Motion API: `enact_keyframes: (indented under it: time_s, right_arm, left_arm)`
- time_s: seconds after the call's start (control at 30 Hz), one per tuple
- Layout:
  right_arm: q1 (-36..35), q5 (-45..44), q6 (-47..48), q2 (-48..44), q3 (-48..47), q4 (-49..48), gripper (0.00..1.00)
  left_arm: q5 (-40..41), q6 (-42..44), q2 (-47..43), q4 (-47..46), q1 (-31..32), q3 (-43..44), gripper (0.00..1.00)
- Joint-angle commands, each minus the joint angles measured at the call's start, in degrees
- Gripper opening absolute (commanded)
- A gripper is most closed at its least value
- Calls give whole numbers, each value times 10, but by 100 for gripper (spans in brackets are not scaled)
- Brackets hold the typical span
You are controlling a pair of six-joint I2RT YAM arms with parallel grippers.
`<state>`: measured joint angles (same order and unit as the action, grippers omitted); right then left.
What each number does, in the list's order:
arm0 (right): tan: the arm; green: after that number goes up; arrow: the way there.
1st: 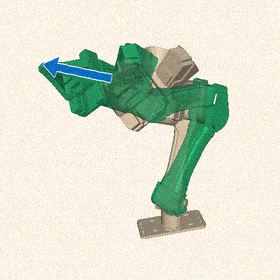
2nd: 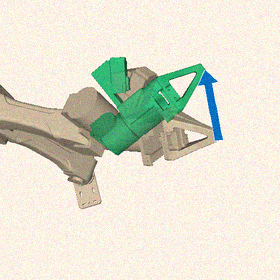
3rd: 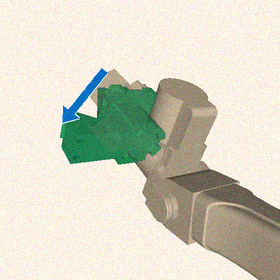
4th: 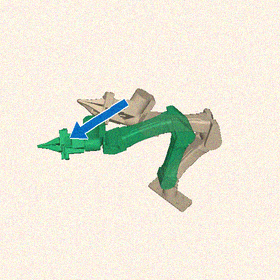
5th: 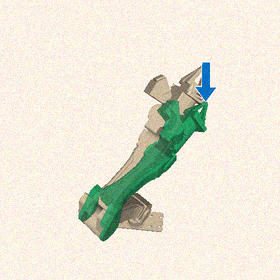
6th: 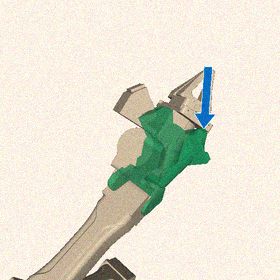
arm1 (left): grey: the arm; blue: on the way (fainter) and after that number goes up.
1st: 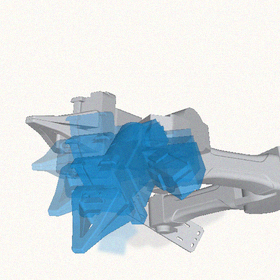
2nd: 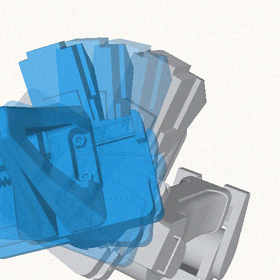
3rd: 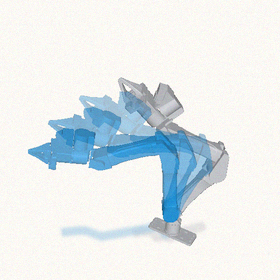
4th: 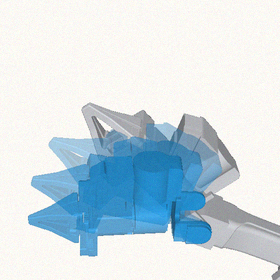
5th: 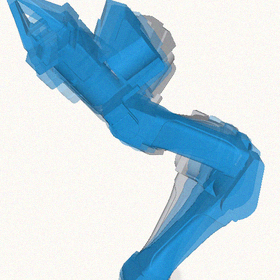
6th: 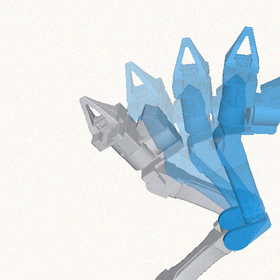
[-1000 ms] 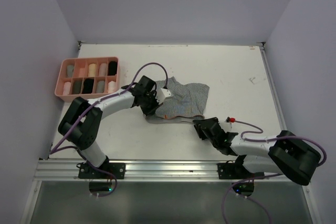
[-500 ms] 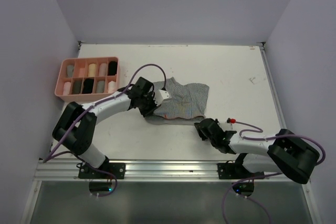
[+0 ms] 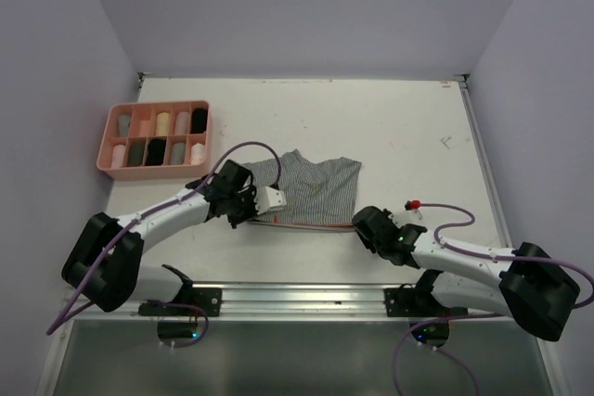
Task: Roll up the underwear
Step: Flatten the underwear
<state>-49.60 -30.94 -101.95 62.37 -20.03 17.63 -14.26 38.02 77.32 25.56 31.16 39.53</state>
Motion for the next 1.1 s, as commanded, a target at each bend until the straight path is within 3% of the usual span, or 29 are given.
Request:
enact_keyframes:
  time_s: [0.0,0.1,0.23,0.3,0.33,0.43,0.6,0.7,0.77,0.87,1.0,1.07]
  right_arm:
    - [-1,-48,77,2,-19,103,0]
    - [0,-21,124,5,-29,99,0]
    - [-1,2,196,1,-63,102,5]
    - [-1,-4,229,-22,-76,122,4]
    - [0,-16,237,-33,-79,130,2]
    - [5,-82,244,-83,-80,161,0]
    - [115,-73,331,-61,-73,120,0]
    - [178,-36,409,-4,-71,4,0]
    - [223,5,472,47,-88,-86,0]
    - [265,33,548,179,-183,-142,0]
    - [303,124,614,337,-389,-164,0]
    - [311,149,640,408,-466,-131,0]
  left_arm:
    - [7,47,-30,20,-4,-25,0]
    - [-17,52,-23,38,-2,-23,0]
    - [-61,54,-22,53,-2,-4,22]
    - [-109,54,-24,73,-1,23,30]
    - [-127,54,-26,81,-1,34,39]
    - [-192,65,-49,111,-1,74,47]
    - [-219,56,-86,103,-2,103,57]
    - [-206,31,-91,70,-3,101,62]
    - [-174,4,-73,22,-2,97,62]
    - [-120,-35,-11,-39,-3,116,57]
    - [-103,-41,90,-74,-3,168,40]
    - [-116,-18,141,-81,-3,185,36]
